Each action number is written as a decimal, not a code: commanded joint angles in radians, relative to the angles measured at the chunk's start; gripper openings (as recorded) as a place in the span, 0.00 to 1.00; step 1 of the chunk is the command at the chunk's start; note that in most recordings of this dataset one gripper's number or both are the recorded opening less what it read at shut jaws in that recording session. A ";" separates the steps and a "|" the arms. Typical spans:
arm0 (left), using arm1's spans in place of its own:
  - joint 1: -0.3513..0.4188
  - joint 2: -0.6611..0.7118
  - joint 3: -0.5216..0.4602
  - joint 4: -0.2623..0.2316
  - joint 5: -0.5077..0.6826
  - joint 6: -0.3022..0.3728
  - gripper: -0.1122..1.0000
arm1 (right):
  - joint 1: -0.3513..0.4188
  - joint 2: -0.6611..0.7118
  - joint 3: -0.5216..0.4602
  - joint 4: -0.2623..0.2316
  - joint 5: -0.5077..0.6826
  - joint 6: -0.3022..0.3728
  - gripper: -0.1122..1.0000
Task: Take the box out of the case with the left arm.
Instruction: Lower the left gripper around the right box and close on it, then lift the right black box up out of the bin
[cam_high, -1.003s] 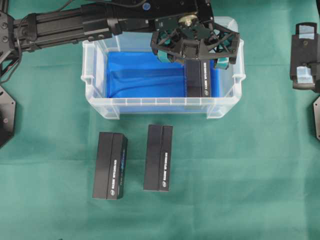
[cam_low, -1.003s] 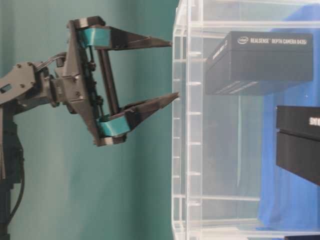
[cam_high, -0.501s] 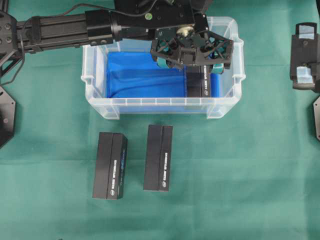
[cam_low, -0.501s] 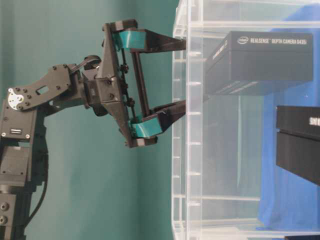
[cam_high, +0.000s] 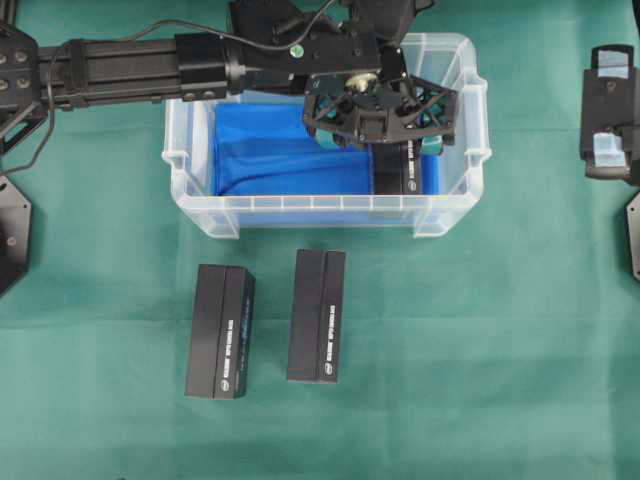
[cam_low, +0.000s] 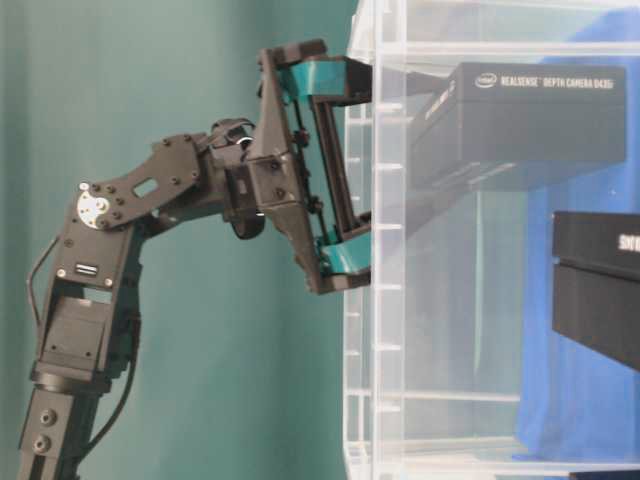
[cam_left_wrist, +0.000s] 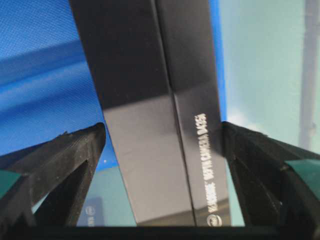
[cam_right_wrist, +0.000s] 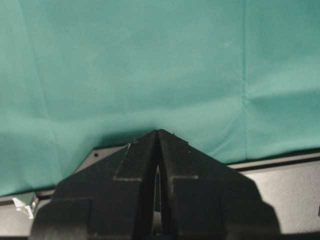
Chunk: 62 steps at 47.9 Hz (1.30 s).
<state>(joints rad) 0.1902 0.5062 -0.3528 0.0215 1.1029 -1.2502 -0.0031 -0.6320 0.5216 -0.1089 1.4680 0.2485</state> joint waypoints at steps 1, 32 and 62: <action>0.002 -0.026 0.003 0.000 -0.008 -0.002 1.00 | 0.000 -0.002 -0.009 -0.002 -0.003 0.000 0.12; 0.002 -0.014 0.012 -0.008 -0.020 -0.005 1.00 | -0.002 -0.003 -0.011 -0.002 -0.003 0.000 0.12; -0.006 -0.011 -0.003 -0.008 -0.127 -0.092 0.68 | 0.000 -0.006 -0.009 -0.002 -0.003 0.000 0.12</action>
<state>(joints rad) 0.1871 0.5170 -0.3283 0.0123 0.9817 -1.3376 -0.0046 -0.6320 0.5216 -0.1089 1.4680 0.2485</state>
